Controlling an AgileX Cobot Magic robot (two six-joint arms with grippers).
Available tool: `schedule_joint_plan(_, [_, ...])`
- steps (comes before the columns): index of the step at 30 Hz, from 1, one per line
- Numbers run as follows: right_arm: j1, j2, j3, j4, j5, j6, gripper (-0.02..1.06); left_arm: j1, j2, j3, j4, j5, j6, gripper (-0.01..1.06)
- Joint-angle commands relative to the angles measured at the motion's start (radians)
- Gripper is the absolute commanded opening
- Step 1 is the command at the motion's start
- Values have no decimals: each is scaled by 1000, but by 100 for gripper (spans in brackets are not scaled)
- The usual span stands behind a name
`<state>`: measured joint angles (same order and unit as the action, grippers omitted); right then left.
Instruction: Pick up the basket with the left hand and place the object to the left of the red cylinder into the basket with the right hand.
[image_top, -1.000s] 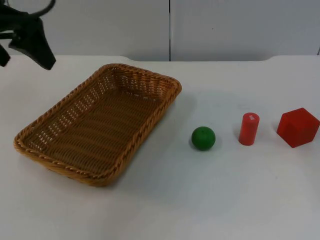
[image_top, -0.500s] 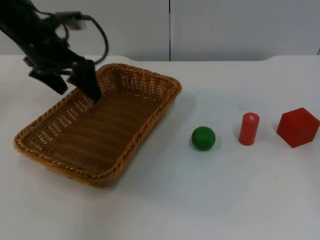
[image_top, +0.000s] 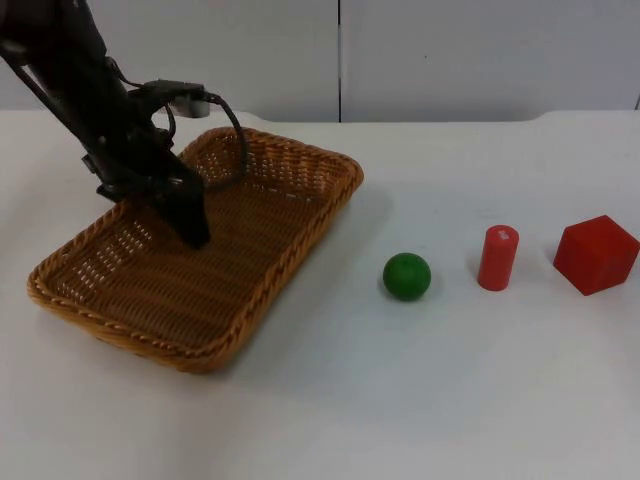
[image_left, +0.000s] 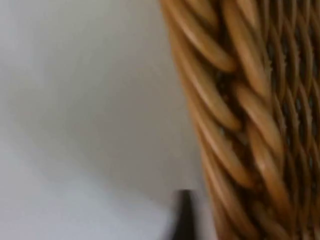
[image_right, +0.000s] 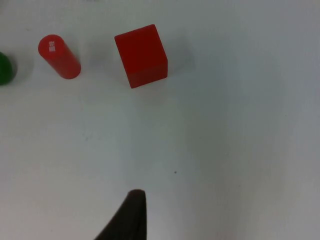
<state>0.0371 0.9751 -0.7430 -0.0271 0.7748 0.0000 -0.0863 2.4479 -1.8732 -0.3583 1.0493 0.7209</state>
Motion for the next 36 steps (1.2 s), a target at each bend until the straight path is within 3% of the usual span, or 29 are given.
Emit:
schedule_joint_plan(1, [-5, -2, 6, -5, -9, 7, 104, -5, -2, -7, 8, 5, -8, 46])
schedule_joint_plan(2, [-5, -2, 6, -5, -9, 7, 104, -5, -2, -7, 8, 0, -29, 24])
schedule_joint_plan(3, [-5, -2, 6, -5, -9, 7, 104, -5, -2, -7, 8, 0, -29, 24])
schedule_joint_plan(5, [-5, -2, 6, -5, -9, 7, 104, -5, -8, -7, 15, -10, -60, 0])
schedule_joint_plan(8, [-5, -2, 6, -5, -9, 7, 104, -5, -15, -7, 28, -8, -123, 0])
schedule_joint_plan(15, [-5, -2, 6, -5, -11, 7, 104, 20, -128, -5, 37, 162, -242, 0])
schedule_joint_plan(17, [-5, -2, 6, -5, -11, 7, 104, 27, -154, -5, 37, 172, -280, 0])
schedule_joint_plan(19, [-5, -2, 6, -16, -11, 7, 104, 65, -240, -5, 7, 172, -408, 0])
schedule_joint_plan(22, [-5, -2, 6, -23, -11, 7, 104, 92, -307, 17, -64, 172, -434, 0])
schedule_joint_plan(28, [-5, -2, 6, -23, -6, 7, 104, 135, -562, 228, -121, 172, -431, 0])
schedule_joint_plan(30, [-5, -2, 6, -23, -2, 7, 104, 135, -669, 400, -121, 114, -437, 0])
schedule_joint_plan(31, [-5, -2, 6, -23, -2, 7, 104, 135, -669, 400, -121, 114, -437, 0])
schedule_joint_plan(35, [-5, -2, 6, -19, 9, 7, 104, 135, -818, 688, -219, -41, -394, 0])
schedule_joint_plan(36, [-5, -2, 6, -19, 9, 7, 104, 135, -818, 688, -219, -41, -394, 0])
